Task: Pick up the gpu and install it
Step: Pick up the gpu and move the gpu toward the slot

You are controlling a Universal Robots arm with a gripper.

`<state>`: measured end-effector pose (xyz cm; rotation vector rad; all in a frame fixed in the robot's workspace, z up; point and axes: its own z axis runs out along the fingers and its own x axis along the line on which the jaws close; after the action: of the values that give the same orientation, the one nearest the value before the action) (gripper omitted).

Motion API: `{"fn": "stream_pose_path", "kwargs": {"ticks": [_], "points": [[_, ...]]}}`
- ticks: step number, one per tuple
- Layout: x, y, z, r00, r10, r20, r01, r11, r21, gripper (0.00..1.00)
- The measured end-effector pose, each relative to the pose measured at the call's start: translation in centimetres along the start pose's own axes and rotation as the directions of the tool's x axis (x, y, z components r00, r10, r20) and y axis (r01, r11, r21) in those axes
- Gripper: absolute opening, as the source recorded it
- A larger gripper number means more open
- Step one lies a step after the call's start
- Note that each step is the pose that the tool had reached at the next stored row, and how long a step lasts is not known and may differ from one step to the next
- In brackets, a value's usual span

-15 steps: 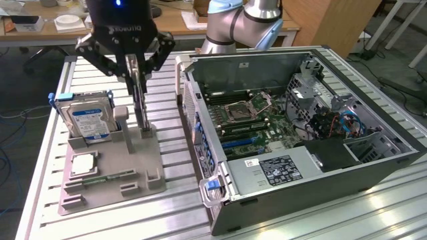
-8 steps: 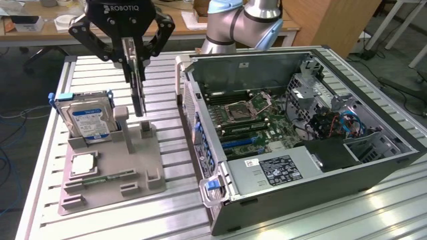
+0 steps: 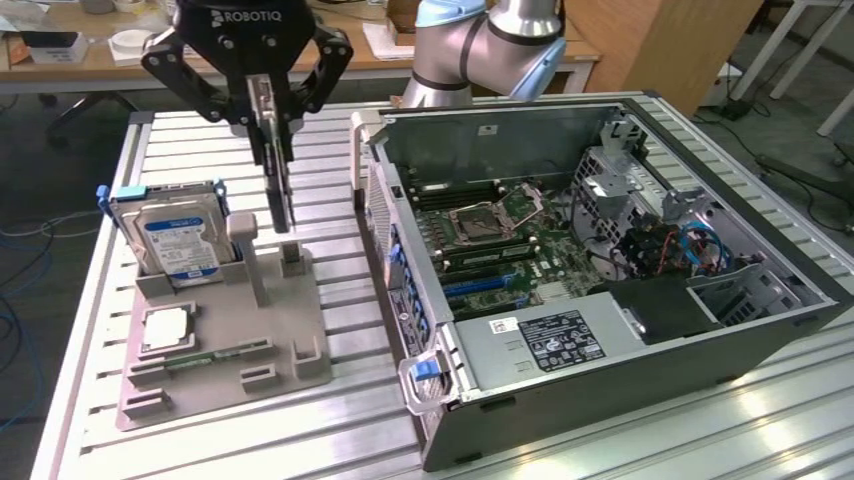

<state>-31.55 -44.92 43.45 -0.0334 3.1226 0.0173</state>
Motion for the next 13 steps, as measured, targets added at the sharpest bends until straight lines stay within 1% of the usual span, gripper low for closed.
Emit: {"fn": "stream_pose_path", "kwargs": {"ticks": [3, 5, 8, 13], "points": [[-0.6, -0.01, 0.02, 1.0000, 0.000, 0.0002, 0.000, 1.0000, -0.0001, 0.26], [-1.2, -0.02, 0.02, 1.0000, 0.000, -0.0001, 0.000, 1.0000, 0.0000, 0.26], [-2.2, -0.05, 0.05, 1.0000, 0.000, 0.0000, 0.000, 1.0000, -0.0001, 0.26], [-4.2, -0.09, 0.08, 1.0000, 0.000, 0.0000, 0.000, 1.0000, -0.0002, 0.26]]}}
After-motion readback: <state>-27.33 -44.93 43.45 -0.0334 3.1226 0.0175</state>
